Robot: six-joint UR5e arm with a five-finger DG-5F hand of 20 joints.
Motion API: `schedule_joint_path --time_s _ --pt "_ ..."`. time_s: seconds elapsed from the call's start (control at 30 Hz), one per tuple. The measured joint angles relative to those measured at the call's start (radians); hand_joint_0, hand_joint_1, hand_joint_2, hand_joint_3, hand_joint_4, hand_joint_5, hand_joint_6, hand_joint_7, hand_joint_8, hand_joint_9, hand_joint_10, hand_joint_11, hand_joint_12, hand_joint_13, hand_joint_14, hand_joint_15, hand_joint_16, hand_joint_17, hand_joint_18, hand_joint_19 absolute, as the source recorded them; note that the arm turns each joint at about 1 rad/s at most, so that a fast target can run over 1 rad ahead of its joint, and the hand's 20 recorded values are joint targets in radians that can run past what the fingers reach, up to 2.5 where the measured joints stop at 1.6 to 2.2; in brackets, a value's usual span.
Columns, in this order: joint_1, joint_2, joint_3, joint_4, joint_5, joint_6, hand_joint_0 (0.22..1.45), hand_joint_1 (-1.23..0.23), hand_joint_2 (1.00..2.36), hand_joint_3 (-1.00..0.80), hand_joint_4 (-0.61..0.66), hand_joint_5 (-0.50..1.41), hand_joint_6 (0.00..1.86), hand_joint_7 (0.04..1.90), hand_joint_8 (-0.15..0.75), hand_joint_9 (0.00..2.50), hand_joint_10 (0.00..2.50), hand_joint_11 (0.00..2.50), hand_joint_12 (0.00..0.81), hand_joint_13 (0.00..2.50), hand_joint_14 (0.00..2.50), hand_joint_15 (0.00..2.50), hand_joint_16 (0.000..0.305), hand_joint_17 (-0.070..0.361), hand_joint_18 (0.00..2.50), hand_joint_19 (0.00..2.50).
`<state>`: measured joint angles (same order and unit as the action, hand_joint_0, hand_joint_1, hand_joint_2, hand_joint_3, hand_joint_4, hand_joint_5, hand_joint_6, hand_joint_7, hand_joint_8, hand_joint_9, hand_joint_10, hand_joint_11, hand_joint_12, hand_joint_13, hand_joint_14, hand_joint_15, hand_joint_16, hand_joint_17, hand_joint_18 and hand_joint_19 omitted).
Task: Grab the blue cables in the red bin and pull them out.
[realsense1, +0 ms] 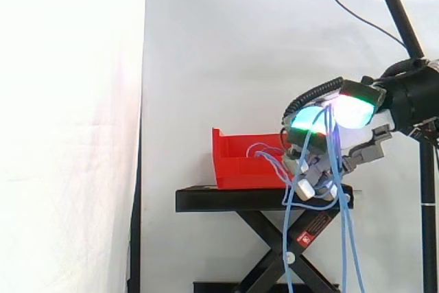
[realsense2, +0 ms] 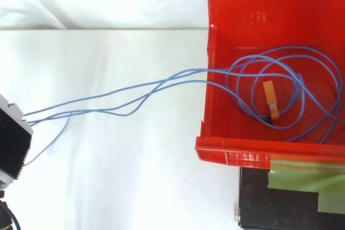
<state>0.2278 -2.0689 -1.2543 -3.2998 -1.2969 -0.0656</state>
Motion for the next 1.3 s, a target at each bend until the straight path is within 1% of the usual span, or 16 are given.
schedule_joint_path --time_s 0.27,0.53,0.6,0.63,0.77,0.87,1.1,1.2,1.3 --pt "0.005 0.001 0.0 0.012 0.024 0.012 0.87 -0.88 1.0 -1.0 0.0 0.89 0.76 0.57 0.176 0.87 0.03 0.88 0.293 0.72 0.03 0.74 0.038 0.086 0.61 1.04" --pt "0.005 0.0 -0.001 0.012 0.028 0.039 0.86 -0.9 1.0 -1.0 0.02 0.94 0.73 0.59 0.17 0.88 0.03 0.88 0.296 0.7 0.03 0.73 0.039 0.087 0.6 1.04" --pt "0.005 0.0 -0.001 0.005 0.028 0.057 0.86 -0.91 1.0 -1.0 0.02 0.95 0.71 0.61 0.173 0.88 0.03 0.89 0.297 0.7 0.03 0.73 0.039 0.087 0.6 1.04" --pt "0.005 0.0 -0.003 -0.003 0.028 0.069 0.86 -0.91 1.0 -1.0 0.02 0.96 0.7 0.61 0.171 0.88 0.03 0.88 0.296 0.7 0.03 0.73 0.039 0.087 0.59 1.04" --pt "0.007 0.0 -0.012 -0.033 0.026 0.151 0.86 -0.91 1.0 -1.0 0.02 0.96 0.69 0.62 0.171 0.89 0.03 0.88 0.298 0.69 0.03 0.72 0.039 0.087 0.59 1.04" --pt "0.011 0.0 -0.016 -0.057 0.027 0.235 0.86 -0.91 1.0 -1.0 0.02 0.97 0.69 0.62 0.175 0.9 0.03 0.87 0.297 0.69 0.03 0.72 0.039 0.087 0.59 1.04" --pt "0.022 0.0 -0.016 -0.102 0.028 0.405 0.86 -0.91 1.0 -1.0 0.02 0.96 0.68 0.63 0.173 0.89 0.03 0.87 0.298 0.69 0.03 0.71 0.039 0.087 0.59 1.03" --pt "0.023 0.0 -0.017 -0.107 0.028 0.433 0.86 -0.91 1.0 -1.0 0.02 0.96 0.67 0.63 0.177 0.9 0.03 0.87 0.299 0.69 0.03 0.71 0.039 0.088 0.59 1.03" --pt "0.023 0.0 -0.017 -0.113 0.027 0.43 0.86 -0.91 1.0 -1.0 0.02 0.96 0.67 0.63 0.177 0.9 0.03 0.88 0.3 0.68 0.03 0.71 0.039 0.088 0.59 1.02"
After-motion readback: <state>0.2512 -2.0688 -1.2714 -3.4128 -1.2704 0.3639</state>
